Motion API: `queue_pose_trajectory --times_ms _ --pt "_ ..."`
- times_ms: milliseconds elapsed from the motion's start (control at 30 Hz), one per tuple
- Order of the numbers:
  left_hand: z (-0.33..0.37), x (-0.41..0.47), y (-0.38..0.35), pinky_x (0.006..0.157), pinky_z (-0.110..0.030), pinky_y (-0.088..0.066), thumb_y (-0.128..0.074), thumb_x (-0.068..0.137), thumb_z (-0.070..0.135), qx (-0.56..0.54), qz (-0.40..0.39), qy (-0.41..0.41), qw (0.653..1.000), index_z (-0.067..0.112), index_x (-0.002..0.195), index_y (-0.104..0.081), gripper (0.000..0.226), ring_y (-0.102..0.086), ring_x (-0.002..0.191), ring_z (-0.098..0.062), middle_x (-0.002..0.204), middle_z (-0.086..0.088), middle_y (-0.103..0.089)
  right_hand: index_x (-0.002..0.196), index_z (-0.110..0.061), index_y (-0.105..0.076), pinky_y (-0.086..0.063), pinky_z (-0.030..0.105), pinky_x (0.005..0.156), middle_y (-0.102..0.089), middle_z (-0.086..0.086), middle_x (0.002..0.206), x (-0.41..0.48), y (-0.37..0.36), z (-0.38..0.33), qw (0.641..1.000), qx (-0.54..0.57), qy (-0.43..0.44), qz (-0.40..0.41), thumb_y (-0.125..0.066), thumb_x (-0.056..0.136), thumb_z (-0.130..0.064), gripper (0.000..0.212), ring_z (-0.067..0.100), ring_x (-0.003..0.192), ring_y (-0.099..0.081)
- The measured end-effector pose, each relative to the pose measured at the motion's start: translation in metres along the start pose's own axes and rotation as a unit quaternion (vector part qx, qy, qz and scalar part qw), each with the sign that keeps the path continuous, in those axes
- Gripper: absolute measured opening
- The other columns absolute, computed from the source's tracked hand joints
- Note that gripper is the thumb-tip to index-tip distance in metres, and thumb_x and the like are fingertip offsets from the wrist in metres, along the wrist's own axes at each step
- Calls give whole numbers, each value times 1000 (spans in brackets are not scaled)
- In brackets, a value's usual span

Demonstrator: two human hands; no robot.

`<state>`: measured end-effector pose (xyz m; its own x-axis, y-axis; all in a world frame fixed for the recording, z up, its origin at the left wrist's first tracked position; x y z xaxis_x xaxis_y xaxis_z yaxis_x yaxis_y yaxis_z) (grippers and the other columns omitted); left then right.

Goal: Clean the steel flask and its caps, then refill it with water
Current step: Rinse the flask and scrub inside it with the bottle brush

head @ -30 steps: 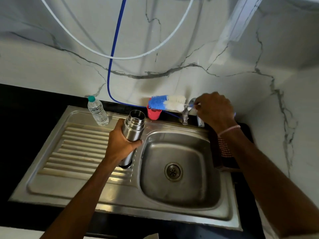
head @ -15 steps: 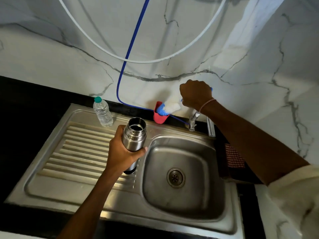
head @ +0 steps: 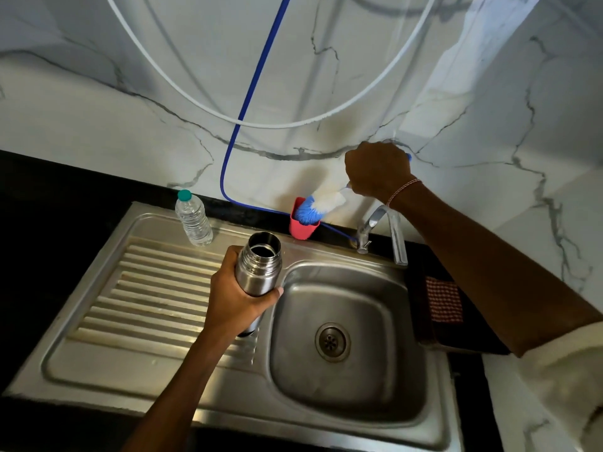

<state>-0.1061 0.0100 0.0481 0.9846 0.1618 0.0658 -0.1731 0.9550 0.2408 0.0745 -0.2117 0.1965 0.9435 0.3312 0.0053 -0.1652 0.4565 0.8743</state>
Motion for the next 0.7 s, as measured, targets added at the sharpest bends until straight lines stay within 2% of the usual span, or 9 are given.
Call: queue_pose_trajectory --times_ms 167,267,367,467,533,600,700 --pt "4 -1 -8 78 -36 -59 -98 56 2 -1 12 4 1000 20 111 -56 71 -70 88 -14 99 4 -71 96 -13 -70 -39 34 64 -64 10 87 -33 21 19 1000 -22 2 20 -70 90 -37 25 31 78 -65" --pt "5 -3 -12 79 -39 -59 -98 56 2 -3 17 14 1000 21 110 -57 71 -71 86 -15 99 3 -72 95 -14 -72 -38 32 62 -58 7 78 -55 26 29 999 -33 -2 21 -64 94 -30 18 25 66 -52" --pt "7 -5 -15 79 -43 -60 -99 56 4 -5 23 21 1000 21 110 -57 71 -71 87 -16 99 2 -72 96 -22 -73 -39 31 59 -58 1 73 -74 25 38 999 -48 -16 19 -63 94 -23 11 22 61 -55" --pt "10 -8 -18 80 -41 -60 -99 57 8 -7 20 26 999 24 110 -56 70 -70 88 -16 101 3 -71 97 -26 -73 -36 30 57 -53 -1 69 -93 20 45 997 -59 -36 26 -65 93 -23 9 19 56 -45" --pt "11 -10 -20 80 -41 -59 -100 56 13 -7 18 27 999 25 111 -55 72 -70 88 -15 101 4 -71 98 -27 -74 -34 28 56 -50 -4 67 -104 16 49 996 -64 -43 37 -68 92 -25 9 20 55 -49" --pt "11 -12 -21 79 -41 -59 -100 54 21 -4 16 28 999 27 111 -55 73 -71 88 -15 101 5 -71 100 -30 -75 -33 27 55 -56 -7 69 -113 12 52 996 -65 -42 47 -71 88 -21 15 20 57 -58" --pt "12 -14 -23 79 -42 -59 -101 54 18 3 15 31 999 29 111 -54 74 -70 88 -14 102 7 -71 100 -30 -76 -32 25 52 -61 -5 71 -122 7 57 995 -55 -41 72 -75 84 -16 22 21 53 -57"
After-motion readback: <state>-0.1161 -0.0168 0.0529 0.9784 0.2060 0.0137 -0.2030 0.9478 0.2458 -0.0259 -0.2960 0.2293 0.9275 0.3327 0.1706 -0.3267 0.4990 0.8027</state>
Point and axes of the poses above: each hand's wrist, its own x-axis towards the middle knuckle, its own y-axis out of the back of the hand, z = x × y, the point moved 3 cm from there along x, towards the middle knuckle
